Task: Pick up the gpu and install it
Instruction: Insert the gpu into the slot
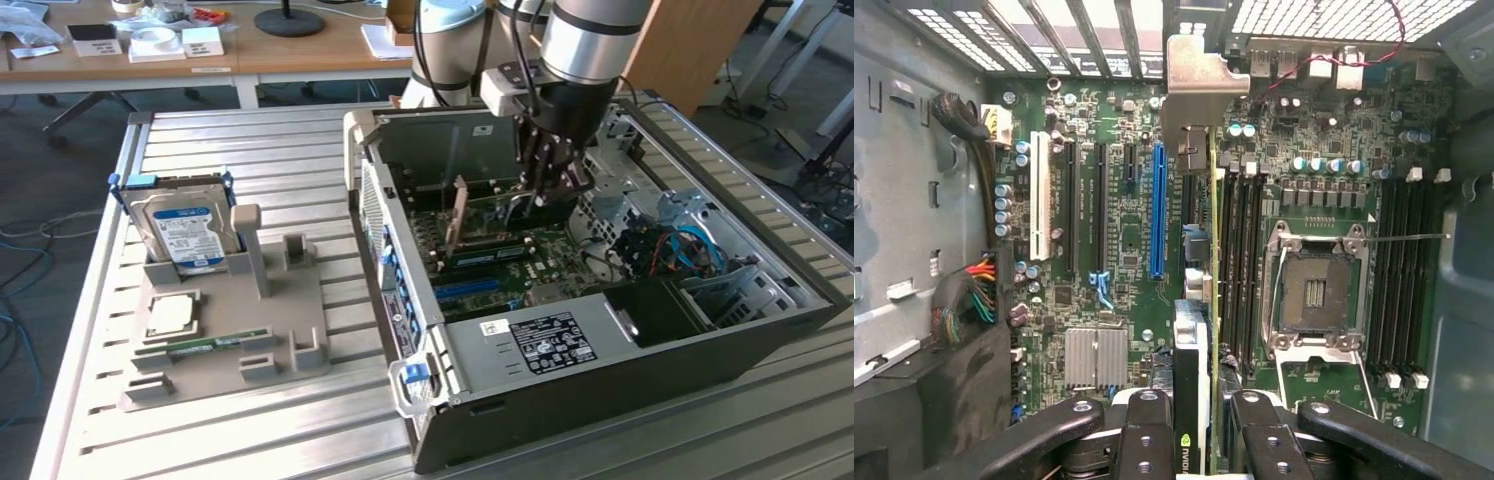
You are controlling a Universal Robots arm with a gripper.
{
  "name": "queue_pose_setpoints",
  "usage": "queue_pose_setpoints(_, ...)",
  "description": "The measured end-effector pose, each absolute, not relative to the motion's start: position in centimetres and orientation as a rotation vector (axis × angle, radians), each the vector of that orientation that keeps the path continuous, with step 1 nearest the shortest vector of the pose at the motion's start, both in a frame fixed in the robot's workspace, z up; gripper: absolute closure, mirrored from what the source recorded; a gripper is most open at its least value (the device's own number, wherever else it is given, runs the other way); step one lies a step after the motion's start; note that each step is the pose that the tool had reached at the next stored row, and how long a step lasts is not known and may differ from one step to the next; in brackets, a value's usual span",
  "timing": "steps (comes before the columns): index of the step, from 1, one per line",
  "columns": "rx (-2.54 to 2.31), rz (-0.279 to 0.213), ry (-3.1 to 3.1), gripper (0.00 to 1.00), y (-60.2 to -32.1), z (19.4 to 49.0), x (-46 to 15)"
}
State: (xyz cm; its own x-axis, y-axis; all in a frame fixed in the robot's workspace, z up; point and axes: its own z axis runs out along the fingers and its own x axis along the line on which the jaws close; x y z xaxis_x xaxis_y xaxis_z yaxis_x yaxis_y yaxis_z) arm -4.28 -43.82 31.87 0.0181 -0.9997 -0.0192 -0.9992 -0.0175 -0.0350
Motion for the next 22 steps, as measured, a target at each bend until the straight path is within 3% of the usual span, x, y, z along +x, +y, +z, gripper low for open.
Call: queue_pose_setpoints(22, -2.225, -0.016, 2.162, 0.73, -44.59, 31.14, -4.67)
